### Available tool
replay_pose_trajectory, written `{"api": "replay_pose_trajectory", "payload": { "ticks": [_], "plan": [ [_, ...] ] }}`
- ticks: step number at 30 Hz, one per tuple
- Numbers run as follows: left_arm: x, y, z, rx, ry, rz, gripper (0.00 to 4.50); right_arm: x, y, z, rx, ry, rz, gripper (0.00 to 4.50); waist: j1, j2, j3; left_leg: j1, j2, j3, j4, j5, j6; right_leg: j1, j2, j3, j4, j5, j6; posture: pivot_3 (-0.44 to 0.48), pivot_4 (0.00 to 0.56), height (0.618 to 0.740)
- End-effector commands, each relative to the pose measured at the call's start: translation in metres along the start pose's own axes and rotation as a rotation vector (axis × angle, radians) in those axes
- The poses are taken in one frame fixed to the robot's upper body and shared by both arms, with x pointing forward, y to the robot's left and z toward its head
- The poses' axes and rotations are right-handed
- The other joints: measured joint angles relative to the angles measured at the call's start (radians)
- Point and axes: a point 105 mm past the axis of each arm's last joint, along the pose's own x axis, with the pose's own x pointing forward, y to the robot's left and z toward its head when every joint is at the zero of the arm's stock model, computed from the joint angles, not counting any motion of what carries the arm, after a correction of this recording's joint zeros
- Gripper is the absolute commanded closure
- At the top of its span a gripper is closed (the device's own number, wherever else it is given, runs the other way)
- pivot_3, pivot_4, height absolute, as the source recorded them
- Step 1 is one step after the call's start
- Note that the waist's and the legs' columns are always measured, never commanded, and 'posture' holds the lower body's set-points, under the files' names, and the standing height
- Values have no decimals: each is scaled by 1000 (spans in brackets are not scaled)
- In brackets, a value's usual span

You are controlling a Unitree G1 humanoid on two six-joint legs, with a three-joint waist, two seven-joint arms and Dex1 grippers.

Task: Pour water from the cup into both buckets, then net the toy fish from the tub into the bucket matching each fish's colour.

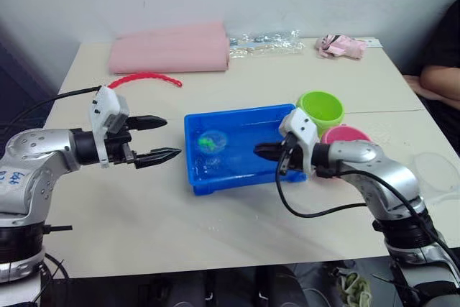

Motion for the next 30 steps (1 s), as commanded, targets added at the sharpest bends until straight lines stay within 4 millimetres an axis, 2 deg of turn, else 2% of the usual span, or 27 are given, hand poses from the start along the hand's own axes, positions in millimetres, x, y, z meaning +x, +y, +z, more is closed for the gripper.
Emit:
{"api": "replay_pose_trajectory", "payload": {
  "ticks": [1, 8, 12, 17, 20, 24, 28, 30],
  "plan": [
    [37, -3, 33, -51, -191, -149, 13, -61, -11, 18, 48, -44, -166, 4500, -1, 0, 0, 0, 0, 0, 0, 0, 0, 0, 0, 0, 0, 0, 0, 0, 150, 738],
    [72, -8, 57, -23, -269, -285, 13, -117, -16, 30, 47, -51, -337, 4500, 13, -1, -1, 0, 0, 0, 0, 0, 0, 0, 0, 0, 0, 0, 0, 0, 150, 738],
    [87, -8, 60, -11, -287, -327, 13, -151, -26, 34, 30, -20, -461, 4500, 18, -1, -1, 0, -1, 1, 0, 0, 0, 0, 0, 0, 0, 0, 0, 0, 150, 738],
    [100, -9, 57, 24, -284, -347, 13, -179, -44, 42, -36, 0, -588, 4500, 20, -1, -1, 0, -1, 1, 0, 0, 0, 0, 0, 0, 0, 0, 0, 0, 150, 738],
    [105, -11, 55, 43, -285, -347, 13, -191, -64, 39, -212, 90, -692, 4500, 21, -1, -1, 0, -1, 1, 0, 0, 1, 0, 0, 0, 0, 0, 0, 0, 150, 738],
    [106, -10, 55, 55, -292, -328, 13, -193, -89, 26, -522, 264, -771, 4500, 20, -1, -1, 0, -1, 2, 0, 0, 1, 0, 0, 1, -1, 0, 1, 0, 150, 738],
    [105, -8, 54, 64, -288, -306, 13, -187, -98, 3, -969, 524, -670, 4500, 19, -1, -1, 0, -1, 2, 0, 0, 1, 0, 0, 1, -1, 0, 1, 0, 150, 738],
    [103, -6, 55, 63, -288, -293, 13, -184, -98, 2, -1263, 620, -590, 4500, 16, 0, 0, 0, 0, 2, 0, 0, 1, 0, 0, 1, -1, 0, 1, 0, 150, 738]
  ]
}}
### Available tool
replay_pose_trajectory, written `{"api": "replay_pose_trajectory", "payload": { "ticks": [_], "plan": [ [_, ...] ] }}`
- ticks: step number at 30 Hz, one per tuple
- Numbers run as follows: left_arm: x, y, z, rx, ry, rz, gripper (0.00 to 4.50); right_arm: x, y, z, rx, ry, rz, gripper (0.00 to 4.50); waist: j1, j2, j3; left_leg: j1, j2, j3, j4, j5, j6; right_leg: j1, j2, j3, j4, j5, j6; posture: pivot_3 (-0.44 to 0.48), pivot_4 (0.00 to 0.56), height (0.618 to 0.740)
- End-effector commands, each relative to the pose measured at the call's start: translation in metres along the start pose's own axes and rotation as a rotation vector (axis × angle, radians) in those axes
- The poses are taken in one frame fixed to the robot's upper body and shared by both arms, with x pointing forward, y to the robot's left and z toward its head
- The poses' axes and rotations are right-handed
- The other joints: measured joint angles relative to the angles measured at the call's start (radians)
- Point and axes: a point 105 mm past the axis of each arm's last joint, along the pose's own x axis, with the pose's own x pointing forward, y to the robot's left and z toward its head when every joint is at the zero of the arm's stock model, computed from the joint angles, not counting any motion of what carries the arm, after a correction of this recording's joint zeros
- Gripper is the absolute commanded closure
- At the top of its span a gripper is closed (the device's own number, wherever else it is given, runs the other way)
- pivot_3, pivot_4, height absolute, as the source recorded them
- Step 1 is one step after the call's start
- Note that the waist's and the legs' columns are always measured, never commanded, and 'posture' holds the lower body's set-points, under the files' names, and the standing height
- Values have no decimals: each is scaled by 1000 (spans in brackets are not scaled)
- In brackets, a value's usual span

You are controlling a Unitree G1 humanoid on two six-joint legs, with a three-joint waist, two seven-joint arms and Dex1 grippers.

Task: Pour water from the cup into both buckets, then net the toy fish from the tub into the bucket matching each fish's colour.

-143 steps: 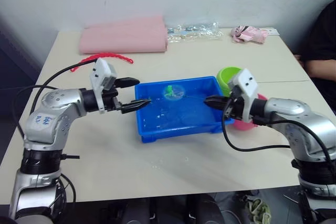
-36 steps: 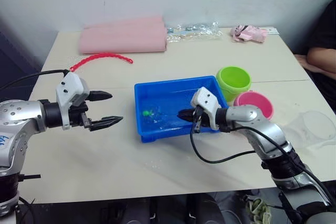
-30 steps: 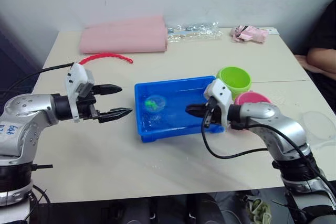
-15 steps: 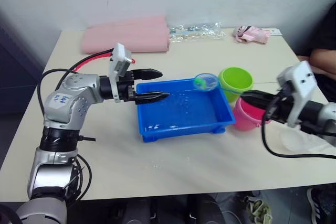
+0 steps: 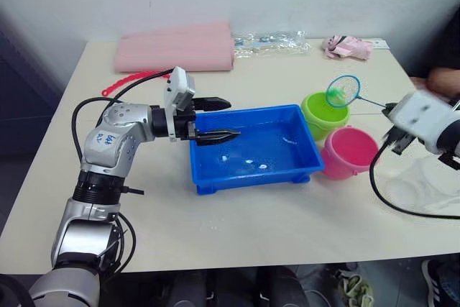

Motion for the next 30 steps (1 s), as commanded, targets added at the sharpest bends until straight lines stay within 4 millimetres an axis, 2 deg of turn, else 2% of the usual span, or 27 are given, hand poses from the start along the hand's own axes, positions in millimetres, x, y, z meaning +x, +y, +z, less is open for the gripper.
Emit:
{"api": "replay_pose_trajectory", "payload": {
  "ticks": [1, 2, 4, 10, 12, 15, 18, 21, 22, 25, 27, 30],
  "plan": [
    [-4, 1, 13, 54, -19, 18, 13, 0, -7, 9, -461, -63, -44, 4500, -4, 1, 1, 0, 0, 0, 0, 0, 0, -1, 0, 1, 0, 0, 0, 0, 150, 738],
    [-5, 1, 13, 54, -18, 22, 13, 0, -9, 10, -591, -72, -55, 4500, -7, 1, 1, 0, 0, 0, 0, 0, 0, -1, 0, 1, 0, 0, 0, 0, 150, 738],
    [-5, 1, 12, 53, -16, 25, 13, 0, -12, 9, -697, -87, -65, 4500, -16, 1, 1, 0, 0, 0, 0, 0, -1, -1, 0, 1, 1, 0, 0, 0, 150, 738],
    [-5, -2, 11, 52, -15, 22, 13, -5, -30, 12, -724, -133, -121, 4500, -22, 1, 1, 0, 1, -1, 0, 1, -1, 0, 0, 0, 0, 0, 0, 0, 150, 738],
    [-6, -4, 10, 46, -6, 10, 13, -6, -33, 10, -556, -149, -123, 4500, -21, 1, 1, 0, 1, -1, 0, 1, -1, 0, 0, 0, 0, 0, 0, 0, 150, 738],
    [-15, -22, 4, 28, 42, -78, 13, -8, -32, 16, -31, -233, -109, 4500, -20, 1, 1, 0, 1, -2, 0, 1, -1, 2, 1, -1, -1, 0, 0, 0, 150, 738],
    [-30, -45, -2, -6, 93, -176, 13, -16, -24, 38, 340, -393, 18, 4500, -19, 2, 1, 0, 1, -3, 0, 1, -1, 2, 1, -1, -1, 0, 0, 0, 150, 738],
    [-48, -71, -11, -61, 161, -263, 13, -23, -18, 52, 648, -490, 144, 4500, -18, 3, 2, 0, 1, -4, 0, 1, 0, 2, 1, -1, 0, 0, 0, 0, 150, 738],
    [-52, -76, -13, -73, 177, -278, 13, -25, -15, 57, 714, -525, 191, 4500, -19, 3, 2, 0, 1, -4, 1, 1, 0, 2, 1, -1, 0, 0, 0, 0, 150, 738],
    [-68, -100, -23, -99, 239, -326, 13, -46, 7, 94, 903, -725, 464, 4500, -12, 3, 2, 1, 1, -5, 1, 0, 0, 3, 0, -2, -1, 0, -1, 0, 150, 738],
    [-75, -110, -30, -102, 273, -333, 13, -58, 28, 114, 909, -799, 634, 4500, -7, 3, 2, 1, 1, -6, 1, 0, 0, 4, -1, -2, -1, 0, -1, 0, 150, 738],
    [-86, -119, -47, -94, 348, -309, 13, -66, 65, 136, 870, -842, 819, 4500, -3, 3, 2, 1, 1, -5, 1, 0, 1, 4, -1, -2, -1, 0, -1, 0, 150, 738]
  ]
}}
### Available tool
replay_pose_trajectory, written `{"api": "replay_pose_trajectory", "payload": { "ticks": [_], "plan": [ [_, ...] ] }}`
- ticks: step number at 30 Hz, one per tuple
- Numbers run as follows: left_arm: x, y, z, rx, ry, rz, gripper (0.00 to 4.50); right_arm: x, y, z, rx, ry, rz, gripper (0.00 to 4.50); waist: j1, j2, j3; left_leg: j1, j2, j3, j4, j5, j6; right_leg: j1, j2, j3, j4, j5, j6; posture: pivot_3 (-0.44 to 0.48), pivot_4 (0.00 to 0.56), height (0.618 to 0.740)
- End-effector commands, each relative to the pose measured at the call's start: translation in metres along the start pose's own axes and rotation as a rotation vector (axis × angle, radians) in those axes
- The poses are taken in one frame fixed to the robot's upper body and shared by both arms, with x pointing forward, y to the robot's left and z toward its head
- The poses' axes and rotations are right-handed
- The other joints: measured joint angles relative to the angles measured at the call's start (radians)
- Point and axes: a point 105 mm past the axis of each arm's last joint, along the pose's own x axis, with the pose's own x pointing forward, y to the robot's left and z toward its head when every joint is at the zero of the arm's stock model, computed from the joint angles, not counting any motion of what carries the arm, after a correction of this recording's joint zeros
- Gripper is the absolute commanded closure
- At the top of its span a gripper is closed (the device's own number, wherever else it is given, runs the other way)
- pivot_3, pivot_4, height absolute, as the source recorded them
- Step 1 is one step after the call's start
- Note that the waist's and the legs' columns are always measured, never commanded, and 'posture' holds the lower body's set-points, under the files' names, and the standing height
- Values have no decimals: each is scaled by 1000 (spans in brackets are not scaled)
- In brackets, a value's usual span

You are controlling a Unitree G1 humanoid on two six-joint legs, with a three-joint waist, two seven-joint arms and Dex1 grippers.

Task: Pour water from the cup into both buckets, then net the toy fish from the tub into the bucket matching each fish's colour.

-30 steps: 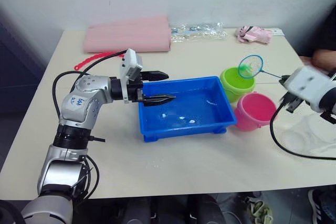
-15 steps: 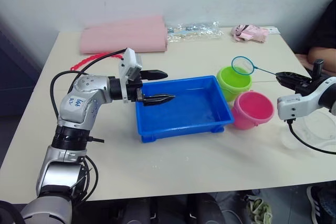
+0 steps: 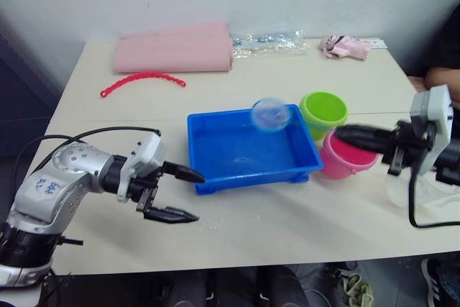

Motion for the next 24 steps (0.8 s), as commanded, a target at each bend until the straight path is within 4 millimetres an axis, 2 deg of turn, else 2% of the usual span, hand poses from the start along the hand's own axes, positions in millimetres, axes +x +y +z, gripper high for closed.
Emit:
{"api": "replay_pose_trajectory", "payload": {
  "ticks": [1, 6, 7, 10, 13, 17, 18, 23, 24],
  "plan": [
    [-4, -11, -11, 64, 71, 32, 13, 23, 40, -14, 4, 10, 214, 4500, 0, 0, 0, 0, 0, 0, 0, 0, 0, 0, 0, 0, 0, 0, 0, 0, 150, 738],
    [-8, -19, -49, 112, 211, 93, 13, 45, 60, -64, -129, 124, 301, 4500, 3, 0, 0, 0, -1, 2, 0, 0, 0, -2, 0, 1, 0, 0, 0, 0, 150, 738],
    [-10, -19, -53, 107, 213, 119, 13, 48, 61, -80, -185, 162, 308, 4500, 5, 0, 0, 0, -1, 2, 0, 0, -1, -2, 0, 1, 0, 0, 0, 0, 150, 738],
    [-14, -15, -53, 98, 192, 170, 13, 59, 60, -112, -261, 204, 288, 4500, 9, -1, -1, 0, -1, 2, 0, -1, -1, -2, 0, 1, -2, 0, 0, 0, 150, 738],
    [-14, -13, -49, 94, 168, 191, 13, 66, 50, -126, -255, 199, 217, 4500, 5, -1, -1, 0, 0, 3, 0, 0, -1, -3, 0, 1, 0, 0, -1, 0, 150, 738],
    [-15, -9, -44, 71, 135, 205, 0, 56, 48, -137, -265, 234, 204, 2992, 5, 0, 0, 0, 0, 3, 0, 0, -1, -2, 0, 1, 2, 0, -1, 0, 150, 738],
    [-15, -8, -42, 58, 125, 204, 0, 51, 48, -136, -262, 244, 196, 2483, 6, 0, 0, 0, 0, 2, 0, 0, -1, -2, 0, 1, 2, 0, -1, 0, 150, 738],
    [-24, 3, -17, -18, 1, 210, 0, 14, 41, -103, -182, 241, 75, 55, 13, 0, 0, 0, 0, 2, 0, 0, -1, -1, 0, 1, 2, 0, -1, 0, 150, 738],
    [-27, 7, -9, -32, -36, 213, 0, 4, 38, -96, -144, 236, 29, 55, 12, 0, 0, 0, 0, 1, 0, 0, -1, -1, 0, 1, 2, 0, -1, 0, 150, 738]
  ]
}}
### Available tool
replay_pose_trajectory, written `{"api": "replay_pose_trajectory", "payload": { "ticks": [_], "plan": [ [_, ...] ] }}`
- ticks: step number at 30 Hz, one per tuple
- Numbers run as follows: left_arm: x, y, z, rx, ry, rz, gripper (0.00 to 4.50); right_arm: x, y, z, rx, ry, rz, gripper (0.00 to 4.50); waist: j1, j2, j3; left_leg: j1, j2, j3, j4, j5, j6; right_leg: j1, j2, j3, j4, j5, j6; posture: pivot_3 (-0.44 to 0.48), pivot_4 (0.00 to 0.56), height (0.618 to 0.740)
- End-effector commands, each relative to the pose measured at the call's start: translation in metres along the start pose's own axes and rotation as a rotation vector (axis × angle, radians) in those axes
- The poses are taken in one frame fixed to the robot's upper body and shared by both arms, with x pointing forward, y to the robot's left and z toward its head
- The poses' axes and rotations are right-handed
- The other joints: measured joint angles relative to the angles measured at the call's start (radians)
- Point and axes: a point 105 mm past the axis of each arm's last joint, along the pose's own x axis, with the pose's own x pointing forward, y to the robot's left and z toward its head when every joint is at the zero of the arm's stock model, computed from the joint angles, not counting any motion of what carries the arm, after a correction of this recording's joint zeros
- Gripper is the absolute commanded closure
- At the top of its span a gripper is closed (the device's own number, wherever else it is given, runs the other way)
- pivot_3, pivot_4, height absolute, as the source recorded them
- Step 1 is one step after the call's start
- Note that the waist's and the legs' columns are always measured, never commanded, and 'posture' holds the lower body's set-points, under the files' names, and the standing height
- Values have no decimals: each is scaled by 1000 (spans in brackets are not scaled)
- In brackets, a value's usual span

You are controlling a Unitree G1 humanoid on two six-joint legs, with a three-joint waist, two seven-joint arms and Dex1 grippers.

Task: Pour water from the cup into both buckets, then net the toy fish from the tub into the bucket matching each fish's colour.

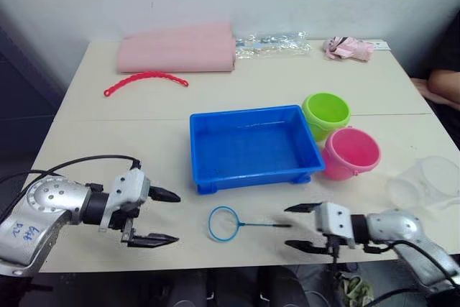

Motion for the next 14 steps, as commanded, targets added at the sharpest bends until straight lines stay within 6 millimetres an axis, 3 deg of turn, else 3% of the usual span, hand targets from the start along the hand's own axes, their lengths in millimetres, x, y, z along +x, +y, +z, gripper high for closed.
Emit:
{"api": "replay_pose_trajectory", "payload": {
  "ticks": [1, 6, 10, 14],
  "plan": [
    [-13, 14, 29, -42, -130, 20, 0, -41, -12, 28, 79, -54, -137, 55, 3, 0, 0, 0, 0, 0, 0, 0, 0, 0, 0, 0, 0, 0, 0, 0, 150, 738],
    [-25, 49, 58, -25, -227, 91, 0, -114, -25, 20, 267, 5, -449, 55, 2, -2, -1, 1, -1, -1, 0, 1, 0, 2, 1, -1, 0, 0, 0, 0, 150, 738],
    [-25, 79, 65, 17, -238, 149, 0, -165, -28, 6, 363, 37, -695, 55, 2, -3, -2, 1, -1, 0, 0, 1, 0, 2, 1, -1, 0, 0, 0, 0, 150, 738],
    [-16, 88, 71, 62, -234, 101, 0, -191, -26, 2, 401, 34, -833, 55, 0, -3, -2, 1, -1, 1, -1, 1, 0, 1, 1, 0, -1, 0, 0, 0, 150, 738]
  ]
}}
